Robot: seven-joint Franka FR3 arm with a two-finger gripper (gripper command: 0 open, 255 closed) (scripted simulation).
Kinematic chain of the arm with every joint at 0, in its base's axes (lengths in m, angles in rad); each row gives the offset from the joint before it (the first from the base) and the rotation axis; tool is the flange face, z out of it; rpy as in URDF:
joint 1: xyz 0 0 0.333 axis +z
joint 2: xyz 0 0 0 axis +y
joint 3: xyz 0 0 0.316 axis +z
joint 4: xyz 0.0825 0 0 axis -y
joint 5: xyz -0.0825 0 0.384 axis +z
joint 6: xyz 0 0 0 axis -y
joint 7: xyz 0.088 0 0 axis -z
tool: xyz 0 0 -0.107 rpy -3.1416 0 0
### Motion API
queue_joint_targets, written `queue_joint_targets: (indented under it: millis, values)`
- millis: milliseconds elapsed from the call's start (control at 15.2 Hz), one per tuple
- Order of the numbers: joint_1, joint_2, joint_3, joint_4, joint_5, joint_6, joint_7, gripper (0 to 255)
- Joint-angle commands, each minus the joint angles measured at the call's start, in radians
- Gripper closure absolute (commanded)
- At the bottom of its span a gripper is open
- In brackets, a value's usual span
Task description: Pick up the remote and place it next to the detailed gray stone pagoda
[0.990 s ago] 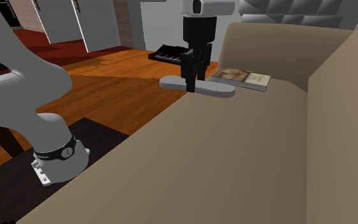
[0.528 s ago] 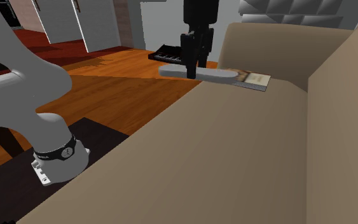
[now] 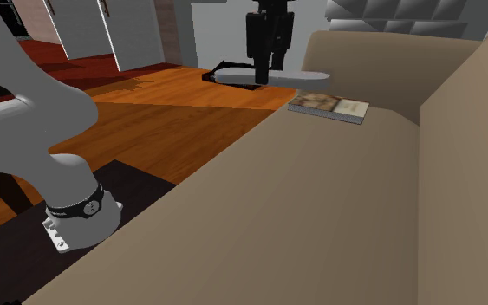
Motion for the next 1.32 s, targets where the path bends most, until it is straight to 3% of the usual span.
queue_joint_targets:
  millis: [0,1254]
  values:
    - [-0.001,0.005,-0.001,0.032,-0.003,-0.027,0.001,255]
    - [-0.007,0.098,0.009,0.387,-0.037,-0.295,0.03,255]
